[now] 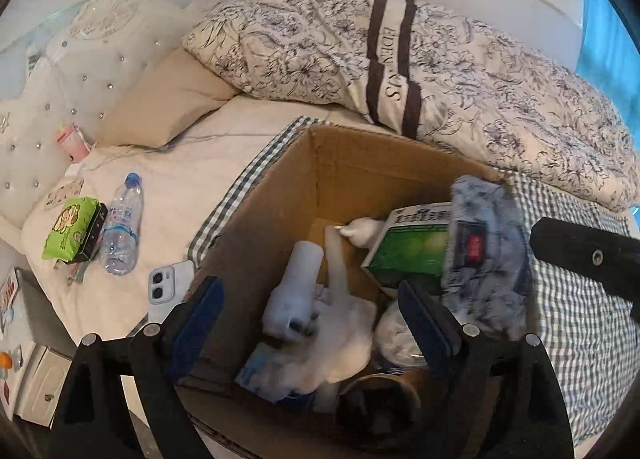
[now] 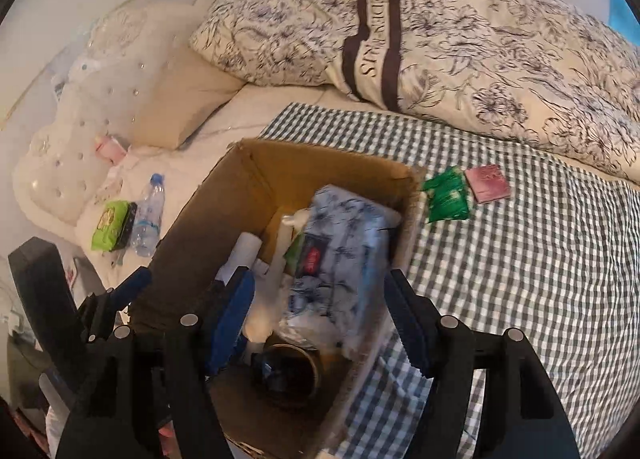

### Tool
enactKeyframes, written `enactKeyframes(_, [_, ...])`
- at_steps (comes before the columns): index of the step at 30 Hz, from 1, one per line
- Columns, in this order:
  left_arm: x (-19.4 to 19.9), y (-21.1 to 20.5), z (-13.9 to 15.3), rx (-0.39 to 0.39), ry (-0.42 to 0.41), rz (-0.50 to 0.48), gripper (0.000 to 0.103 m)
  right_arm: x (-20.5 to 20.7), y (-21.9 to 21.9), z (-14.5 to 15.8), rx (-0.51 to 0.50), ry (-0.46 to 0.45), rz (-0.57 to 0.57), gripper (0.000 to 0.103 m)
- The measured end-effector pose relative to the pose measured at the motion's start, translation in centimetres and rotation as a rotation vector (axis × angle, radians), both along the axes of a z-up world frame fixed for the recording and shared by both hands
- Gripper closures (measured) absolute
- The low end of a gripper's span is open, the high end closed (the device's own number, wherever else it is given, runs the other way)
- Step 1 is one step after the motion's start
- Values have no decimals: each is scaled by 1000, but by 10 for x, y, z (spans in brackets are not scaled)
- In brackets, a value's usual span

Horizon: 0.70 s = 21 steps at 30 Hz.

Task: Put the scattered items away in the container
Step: 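Withdraw both tools toward the green sachet and pink card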

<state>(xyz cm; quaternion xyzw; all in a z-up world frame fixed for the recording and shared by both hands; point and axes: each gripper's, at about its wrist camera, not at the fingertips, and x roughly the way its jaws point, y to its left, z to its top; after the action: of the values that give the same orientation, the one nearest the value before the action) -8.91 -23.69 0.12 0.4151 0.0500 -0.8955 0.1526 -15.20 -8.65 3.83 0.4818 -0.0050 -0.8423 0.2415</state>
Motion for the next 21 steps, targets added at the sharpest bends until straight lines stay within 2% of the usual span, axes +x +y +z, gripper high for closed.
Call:
enactKeyframes(5, [3, 34, 18, -15, 28, -39, 12, -1, 44, 15, -23, 27, -60, 36])
enactKeyframes(11, [1, 96, 34, -25, 73, -87, 9, 9, 120, 32, -41, 72, -161, 36])
enactKeyframes(15, [-15, 142, 31, -31, 63, -123, 9, 13, 166, 30, -49, 74, -215, 36])
enactKeyframes(21, [-52, 196, 12, -27, 45, -117, 9, 1, 229, 19, -58, 75, -303, 36])
